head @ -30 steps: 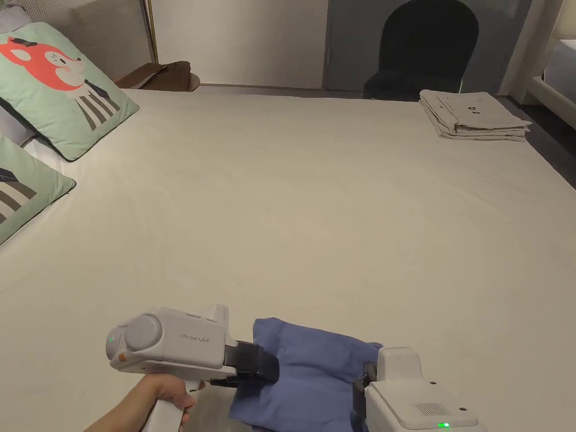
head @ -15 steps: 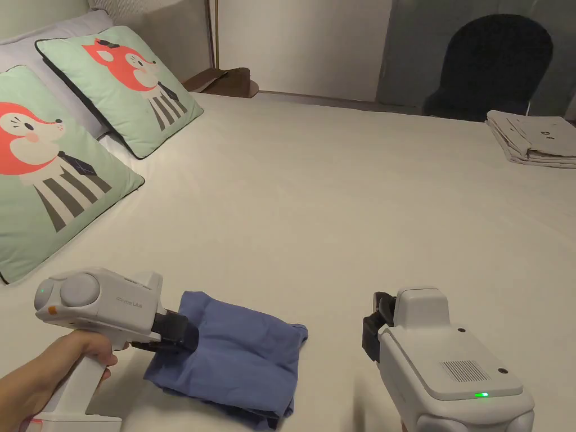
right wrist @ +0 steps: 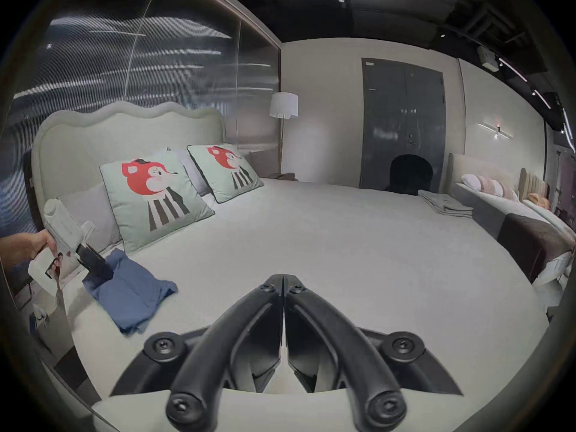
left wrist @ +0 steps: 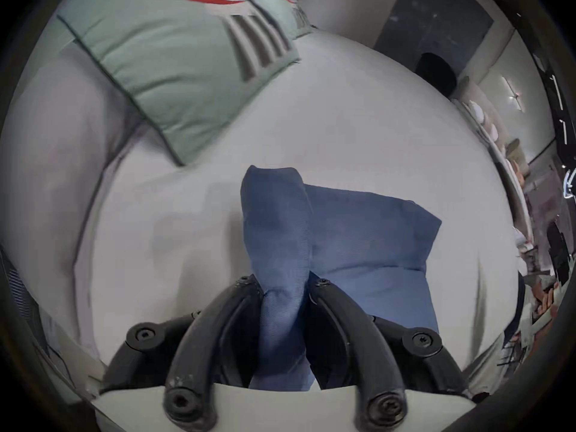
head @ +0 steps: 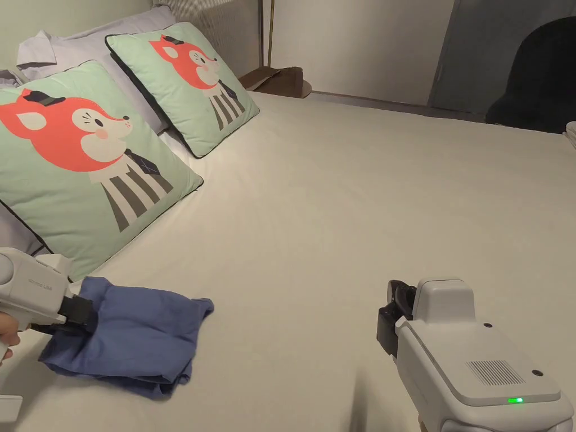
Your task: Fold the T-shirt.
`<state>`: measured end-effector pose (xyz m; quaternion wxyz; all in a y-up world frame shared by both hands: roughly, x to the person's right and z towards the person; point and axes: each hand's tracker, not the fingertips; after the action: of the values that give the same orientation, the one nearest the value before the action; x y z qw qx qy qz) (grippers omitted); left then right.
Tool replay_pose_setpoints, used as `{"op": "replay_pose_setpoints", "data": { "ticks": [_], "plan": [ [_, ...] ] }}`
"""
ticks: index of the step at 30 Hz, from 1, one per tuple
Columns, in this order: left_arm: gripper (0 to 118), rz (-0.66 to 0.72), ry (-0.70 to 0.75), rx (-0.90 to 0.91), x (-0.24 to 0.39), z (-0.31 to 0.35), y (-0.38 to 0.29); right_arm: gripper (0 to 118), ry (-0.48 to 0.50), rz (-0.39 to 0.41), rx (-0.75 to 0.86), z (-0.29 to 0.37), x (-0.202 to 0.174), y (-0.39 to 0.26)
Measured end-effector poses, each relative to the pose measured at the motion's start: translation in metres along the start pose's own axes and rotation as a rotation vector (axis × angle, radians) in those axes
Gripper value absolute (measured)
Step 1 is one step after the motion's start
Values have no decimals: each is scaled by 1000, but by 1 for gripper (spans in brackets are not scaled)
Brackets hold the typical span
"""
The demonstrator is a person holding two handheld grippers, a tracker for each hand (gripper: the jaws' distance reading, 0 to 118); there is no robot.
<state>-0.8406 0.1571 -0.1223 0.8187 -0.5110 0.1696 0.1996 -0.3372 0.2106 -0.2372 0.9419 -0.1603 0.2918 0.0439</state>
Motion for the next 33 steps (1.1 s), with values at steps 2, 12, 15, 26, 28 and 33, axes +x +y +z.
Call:
{"op": "replay_pose_setpoints", "data": {
  "ticks": [2, 12, 15, 26, 28, 33],
  "plan": [
    [15, 17, 2, -2, -6, -4, 3, 0, -3, 7, -9, -1, 0, -3],
    [107, -2, 66, 101, 22, 13, -5, 0, -27, 0, -1, 17, 21, -2],
    [107, -4, 77, 160, 43, 37, -7, 0, -33, -11, 23, 32, 29, 4],
    [107, -157, 69, 529, 185, 153, -42, 0, -70, -5, 161, 110, 83, 29],
    [107, -198, 51, 600, 216, 172, -52, 0, -89, -3, 187, 125, 96, 34],
    [107, -217, -65, 790, 288, 204, -81, 0, -161, 28, 253, 160, 128, 44]
  ]
}}
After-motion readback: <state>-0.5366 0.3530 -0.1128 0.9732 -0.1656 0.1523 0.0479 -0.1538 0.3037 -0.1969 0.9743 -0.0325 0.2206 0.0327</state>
